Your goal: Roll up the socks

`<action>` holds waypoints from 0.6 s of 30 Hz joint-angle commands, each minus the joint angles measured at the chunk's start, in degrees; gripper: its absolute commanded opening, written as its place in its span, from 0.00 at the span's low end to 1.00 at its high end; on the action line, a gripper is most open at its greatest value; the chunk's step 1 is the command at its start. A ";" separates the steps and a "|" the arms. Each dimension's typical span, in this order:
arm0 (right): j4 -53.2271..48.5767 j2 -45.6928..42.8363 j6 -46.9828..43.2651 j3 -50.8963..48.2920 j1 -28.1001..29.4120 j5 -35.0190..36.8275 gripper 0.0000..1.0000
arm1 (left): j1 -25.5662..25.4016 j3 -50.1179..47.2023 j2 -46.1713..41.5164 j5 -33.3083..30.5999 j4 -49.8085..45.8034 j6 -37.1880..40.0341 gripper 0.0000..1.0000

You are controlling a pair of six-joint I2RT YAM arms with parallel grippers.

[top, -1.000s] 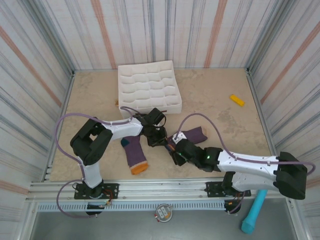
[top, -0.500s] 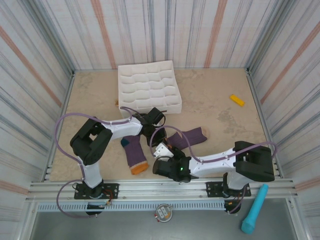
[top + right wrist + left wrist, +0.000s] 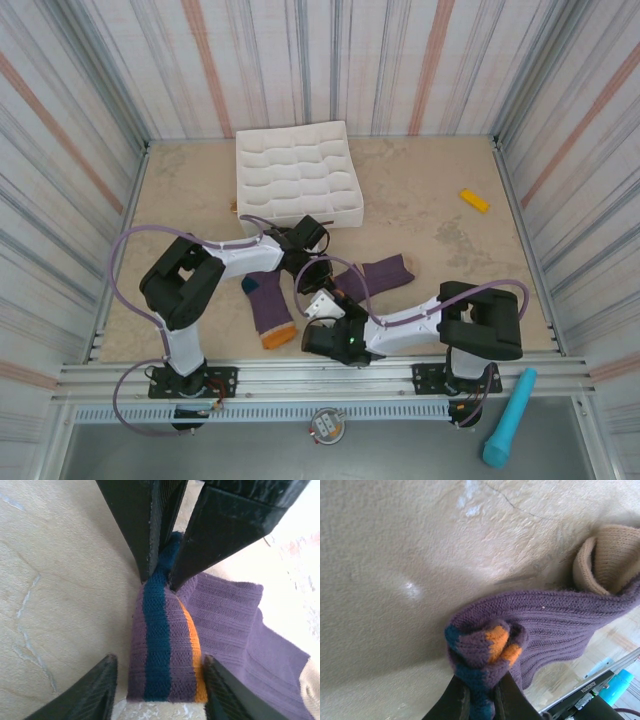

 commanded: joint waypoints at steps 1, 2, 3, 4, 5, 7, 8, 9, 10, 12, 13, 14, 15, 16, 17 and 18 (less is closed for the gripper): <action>-0.80 1.17 4.07 0.94 -1.11 -0.53 0.38 | 0.17 -1.21 1.58 0.41 -0.79 -0.77 0.00; -0.77 1.12 4.52 0.80 -1.35 -0.55 0.32 | 0.15 -1.19 1.60 0.41 -0.82 -0.80 0.00; -0.79 1.03 4.68 0.67 -1.54 -0.79 0.28 | 0.15 -1.17 1.52 0.26 -0.79 -0.76 0.00; -0.80 0.95 4.92 0.56 -1.75 -0.94 0.23 | 0.16 -1.23 1.41 0.11 -0.75 -0.79 0.00; -0.76 0.77 5.20 0.40 -1.96 -1.11 0.17 | 0.15 -1.50 1.19 0.07 -0.47 -0.79 0.00; -0.49 0.27 5.92 -0.18 -2.60 -2.06 0.06 | 0.15 -2.09 0.66 -0.08 0.21 -1.12 0.09; -0.16 -0.08 6.13 -0.63 -2.76 -2.44 0.03 | 0.15 -2.33 0.33 -0.31 0.65 -1.31 0.16; 0.35 -0.53 6.27 -1.18 -2.86 -2.94 0.00 | 0.15 -2.73 -0.01 -0.48 1.08 -1.58 0.23; 0.79 -0.97 6.32 -1.68 -2.96 -3.46 0.00 | 0.16 -2.94 -0.32 -0.61 1.50 -1.73 0.30; 1.91 -2.23 7.02 -2.93 -3.29 -4.95 0.00 | 0.18 -3.85 -1.17 -0.39 3.35 -2.63 0.38; 2.85 -3.05 7.13 -3.74 -3.55 -6.05 0.00 | 0.15 -4.10 -1.51 -0.27 4.29 -3.14 0.44; 3.92 -4.08 7.32 -4.78 -3.90 -7.00 0.00 | 0.15 -4.34 -1.84 -0.25 5.05 -3.73 0.50; 4.77 -5.05 7.68 -5.81 -4.29 -7.77 0.00 | 0.15 -4.54 -2.38 -0.23 5.91 -4.05 0.54; 5.35 -6.02 8.00 -6.52 -4.67 -8.58 0.00 | 0.15 -4.70 -2.81 -0.43 6.53 -4.36 0.56; 6.05 -7.10 8.26 -7.53 -5.25 -9.69 0.00 | 0.15 -4.99 -3.50 -0.85 7.12 -4.74 0.60; 7.00 -8.16 8.49 -8.54 -6.11 -11.60 0.00 | 0.15 -5.37 -4.20 -1.30 8.06 -5.24 0.66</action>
